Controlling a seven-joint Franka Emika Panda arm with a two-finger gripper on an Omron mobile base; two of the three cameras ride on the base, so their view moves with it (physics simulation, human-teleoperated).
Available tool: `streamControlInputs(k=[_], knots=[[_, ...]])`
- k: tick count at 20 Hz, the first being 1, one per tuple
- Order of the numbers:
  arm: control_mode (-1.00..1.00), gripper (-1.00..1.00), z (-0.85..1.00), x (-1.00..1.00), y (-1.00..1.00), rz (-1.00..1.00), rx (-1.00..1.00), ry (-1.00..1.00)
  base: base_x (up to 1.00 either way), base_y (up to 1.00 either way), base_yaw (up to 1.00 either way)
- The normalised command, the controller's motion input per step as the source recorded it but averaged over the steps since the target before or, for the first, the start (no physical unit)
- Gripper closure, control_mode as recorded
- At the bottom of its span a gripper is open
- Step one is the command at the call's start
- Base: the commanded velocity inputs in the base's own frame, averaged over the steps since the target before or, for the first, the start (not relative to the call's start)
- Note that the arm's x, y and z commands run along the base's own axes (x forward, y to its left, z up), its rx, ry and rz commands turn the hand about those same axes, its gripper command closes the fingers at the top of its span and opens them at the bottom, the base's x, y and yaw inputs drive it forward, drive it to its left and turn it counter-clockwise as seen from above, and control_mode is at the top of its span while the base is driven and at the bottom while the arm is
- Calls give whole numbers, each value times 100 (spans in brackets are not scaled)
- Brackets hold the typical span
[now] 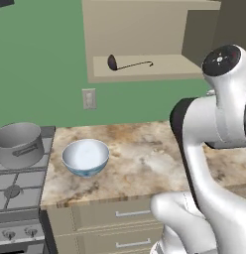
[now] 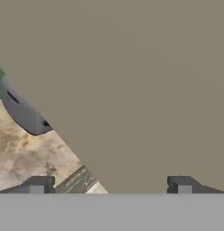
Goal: Open the cabinet and move the ladle to the pot. Then close the cabinet.
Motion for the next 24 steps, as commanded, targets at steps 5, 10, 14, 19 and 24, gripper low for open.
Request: streamControlInputs(k=[5,10,14,19,24], knots=[[-100,-100,-2,5,93,14,5,-68,0,0,0],[-100,-100,25,36,71,25,14,-19,0,0,0],[-100,-100,45,27,41,44,3,13,0,0,0],[-100,-100,34,12,43,53,0,16,0,0,0],[-100,-100,12,-1,45,41,0,2,0,0,0]])
